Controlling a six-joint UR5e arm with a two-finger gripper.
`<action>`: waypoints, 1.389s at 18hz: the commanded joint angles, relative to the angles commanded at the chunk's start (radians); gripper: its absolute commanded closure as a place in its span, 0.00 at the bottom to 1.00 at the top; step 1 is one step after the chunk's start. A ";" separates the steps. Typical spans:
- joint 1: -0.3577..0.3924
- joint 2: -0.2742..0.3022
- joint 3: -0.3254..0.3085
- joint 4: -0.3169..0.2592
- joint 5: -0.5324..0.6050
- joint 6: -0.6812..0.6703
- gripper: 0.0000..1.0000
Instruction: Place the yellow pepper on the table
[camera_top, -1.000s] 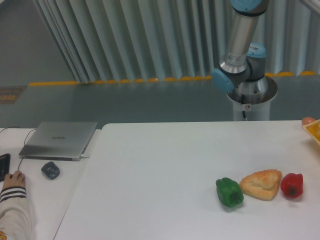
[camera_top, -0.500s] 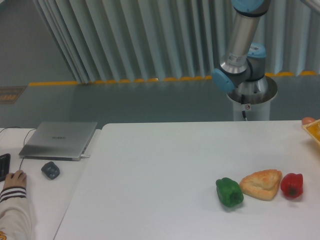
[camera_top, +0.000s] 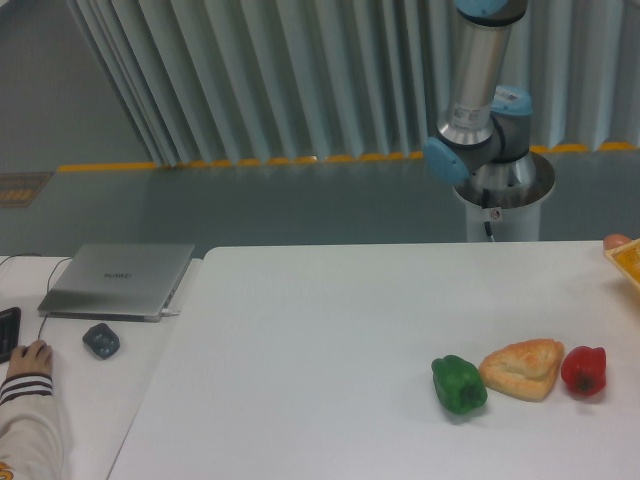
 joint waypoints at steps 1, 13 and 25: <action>-0.018 0.002 0.000 0.002 -0.018 -0.041 0.72; -0.262 -0.043 -0.002 0.117 -0.032 -0.468 0.72; -0.361 -0.112 -0.015 0.241 0.058 -0.577 0.20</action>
